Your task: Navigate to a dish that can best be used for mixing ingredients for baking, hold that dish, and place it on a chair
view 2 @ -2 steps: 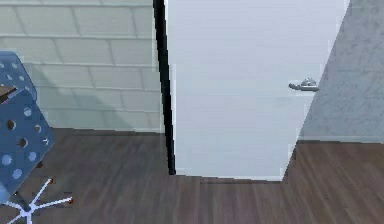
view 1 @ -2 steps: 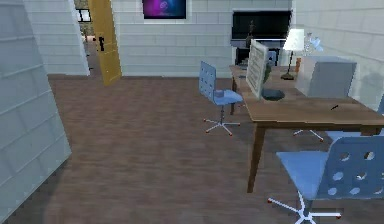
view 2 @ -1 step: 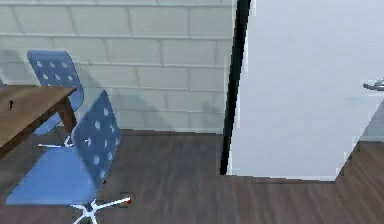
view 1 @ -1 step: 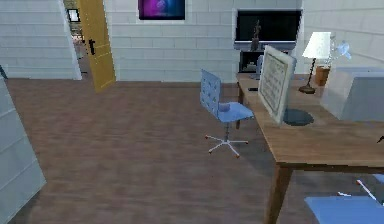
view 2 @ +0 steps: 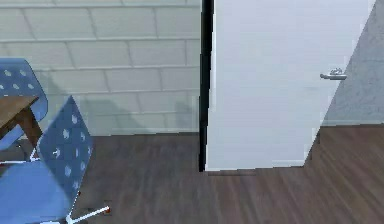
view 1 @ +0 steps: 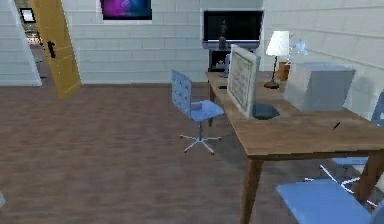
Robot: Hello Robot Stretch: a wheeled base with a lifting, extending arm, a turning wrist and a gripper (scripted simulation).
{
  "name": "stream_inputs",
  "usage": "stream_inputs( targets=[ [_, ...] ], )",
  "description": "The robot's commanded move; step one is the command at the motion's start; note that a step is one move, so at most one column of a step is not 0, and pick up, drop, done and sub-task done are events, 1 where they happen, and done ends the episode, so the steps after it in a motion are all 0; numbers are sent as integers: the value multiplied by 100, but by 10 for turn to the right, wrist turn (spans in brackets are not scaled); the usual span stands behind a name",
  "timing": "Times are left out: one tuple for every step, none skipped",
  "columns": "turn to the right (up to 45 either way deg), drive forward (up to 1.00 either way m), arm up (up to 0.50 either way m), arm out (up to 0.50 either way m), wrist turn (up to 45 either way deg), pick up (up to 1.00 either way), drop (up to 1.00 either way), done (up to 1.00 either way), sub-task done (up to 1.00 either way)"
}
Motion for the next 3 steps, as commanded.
stream_inputs(
  targets=[
    [0, 35, 0, 0, 0, 0, 0, 0, 0],
    [-450, 0, 0, 0, 0, 0, 0, 0, 0],
    [-180, 0, 0, 0, 0, 0, 0, 0, 0]
  ],
)
